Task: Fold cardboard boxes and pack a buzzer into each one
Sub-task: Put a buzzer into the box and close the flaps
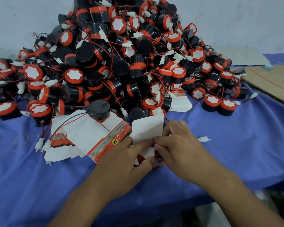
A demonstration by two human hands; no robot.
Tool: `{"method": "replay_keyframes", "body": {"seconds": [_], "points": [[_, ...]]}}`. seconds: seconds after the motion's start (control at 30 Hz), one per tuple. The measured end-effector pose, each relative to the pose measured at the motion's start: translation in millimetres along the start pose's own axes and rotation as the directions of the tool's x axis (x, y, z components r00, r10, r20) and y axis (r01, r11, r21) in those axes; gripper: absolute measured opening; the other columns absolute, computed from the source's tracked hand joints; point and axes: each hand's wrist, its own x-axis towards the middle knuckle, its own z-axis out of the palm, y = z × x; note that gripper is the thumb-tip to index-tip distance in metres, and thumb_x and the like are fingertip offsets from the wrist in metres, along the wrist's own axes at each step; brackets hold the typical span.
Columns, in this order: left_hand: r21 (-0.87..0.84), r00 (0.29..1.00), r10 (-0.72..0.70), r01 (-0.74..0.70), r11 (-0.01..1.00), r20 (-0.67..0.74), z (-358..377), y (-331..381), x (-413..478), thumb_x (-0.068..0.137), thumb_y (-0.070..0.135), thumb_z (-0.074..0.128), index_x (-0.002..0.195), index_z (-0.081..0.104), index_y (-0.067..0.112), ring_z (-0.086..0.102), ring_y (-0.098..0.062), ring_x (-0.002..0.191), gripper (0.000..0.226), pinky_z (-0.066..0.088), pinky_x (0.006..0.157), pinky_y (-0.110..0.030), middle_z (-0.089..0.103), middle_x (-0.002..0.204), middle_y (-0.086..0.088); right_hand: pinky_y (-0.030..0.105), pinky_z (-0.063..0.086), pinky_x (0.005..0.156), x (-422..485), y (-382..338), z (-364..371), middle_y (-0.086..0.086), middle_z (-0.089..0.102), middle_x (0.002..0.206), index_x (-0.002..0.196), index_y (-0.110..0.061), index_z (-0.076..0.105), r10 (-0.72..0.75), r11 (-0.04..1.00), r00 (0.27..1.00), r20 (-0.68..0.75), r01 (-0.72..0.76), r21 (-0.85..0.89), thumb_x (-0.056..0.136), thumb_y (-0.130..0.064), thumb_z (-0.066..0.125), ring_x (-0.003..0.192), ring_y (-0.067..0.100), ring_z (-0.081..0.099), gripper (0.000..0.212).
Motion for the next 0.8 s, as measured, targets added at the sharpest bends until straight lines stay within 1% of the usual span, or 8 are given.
{"method": "replay_keyframes", "body": {"seconds": [0.17,0.3,0.37,0.43,0.5,0.6,0.7,0.8], "points": [[-0.026,0.998,-0.003,0.001,1.000,-0.070,2.7,0.9,-0.9,0.088,0.070,0.035,0.141,0.042,0.051,0.040,-0.001,0.115,0.057,0.034,0.091,-0.013,0.038,0.130,0.019,0.033,0.039,0.087,-2.0,-0.6,0.1,-0.005,0.037,0.100,0.113,-0.032,0.070,0.017,0.999,0.999,0.039,-0.016,-0.039,0.104,-0.040,0.040,0.095,0.017,0.030,0.032],[-0.026,0.997,0.002,-0.004,1.000,-0.082,2.9,1.0,-0.3,0.088,0.068,0.037,0.139,0.044,0.051,0.039,-0.001,0.117,0.054,0.037,0.092,-0.015,0.037,0.131,0.019,0.032,0.041,0.084,0.8,6.2,1.9,-0.004,0.051,0.102,0.101,-0.022,0.073,0.049,0.997,0.997,-0.054,-0.045,0.058,0.100,-0.023,0.055,0.097,0.019,0.044,0.018],[-0.011,0.997,0.001,-0.002,1.000,-0.082,2.7,1.4,-0.3,0.086,0.069,0.035,0.138,0.045,0.050,0.041,-0.002,0.117,0.055,0.041,0.094,-0.019,0.039,0.131,0.019,0.021,0.039,0.079,2.2,9.6,0.3,-0.006,0.056,0.098,0.092,-0.019,0.070,0.085,0.984,0.993,-0.077,-0.072,0.161,0.095,-0.021,0.064,0.093,0.013,0.046,0.007],[-0.013,0.997,-0.006,0.005,1.000,-0.077,2.6,1.9,-0.3,0.086,0.070,0.034,0.138,0.044,0.050,0.040,-0.002,0.118,0.056,0.040,0.095,-0.020,0.039,0.131,0.019,0.015,0.036,0.076,1.4,11.3,-0.2,-0.009,0.057,0.094,0.085,-0.021,0.068,0.100,0.974,0.992,-0.074,-0.083,0.210,0.092,-0.025,0.069,0.090,0.007,0.043,0.008],[-0.009,0.997,-0.003,0.002,1.000,-0.078,2.6,1.5,-0.2,0.086,0.070,0.034,0.138,0.044,0.050,0.039,-0.002,0.119,0.057,0.039,0.096,-0.020,0.039,0.131,0.020,0.016,0.032,0.077,1.0,12.1,1.9,-0.007,0.053,0.099,0.086,-0.022,0.069,0.109,0.980,0.991,-0.075,-0.094,0.175,0.093,-0.029,0.067,0.095,0.010,0.042,0.010],[-0.013,0.997,0.007,-0.008,1.000,-0.082,3.1,1.7,-0.4,0.090,0.067,0.038,0.137,0.045,0.049,0.040,-0.003,0.118,0.051,0.039,0.095,-0.019,0.039,0.131,0.019,0.023,0.034,0.086,3.4,12.0,1.9,-0.005,0.048,0.104,0.087,-0.022,0.071,0.114,0.989,0.991,-0.064,-0.108,0.097,0.094,-0.032,0.065,0.101,0.015,0.040,0.013],[-0.011,0.996,0.008,-0.009,1.000,-0.086,3.9,2.0,-0.9,0.090,0.065,0.040,0.138,0.045,0.049,0.039,-0.002,0.120,0.051,0.035,0.095,-0.016,0.038,0.133,0.019,0.017,0.029,0.080,3.6,10.5,-2.2,-0.008,0.046,0.103,0.083,-0.023,0.070,0.114,0.991,0.993,-0.029,-0.111,0.068,0.093,-0.033,0.067,0.101,0.013,0.037,0.014],[0.003,0.996,0.013,-0.013,1.000,-0.083,3.6,2.3,-0.7,0.089,0.067,0.039,0.140,0.044,0.048,0.037,-0.002,0.125,0.054,0.033,0.097,-0.015,0.035,0.137,0.020,0.011,0.031,0.076,0.0,9.4,-5.9,-0.011,0.044,0.101,0.074,-0.026,0.067,0.099,0.993,0.995,0.015,-0.100,0.064,0.092,-0.035,0.069,0.098,0.010,0.034,0.021]]}}
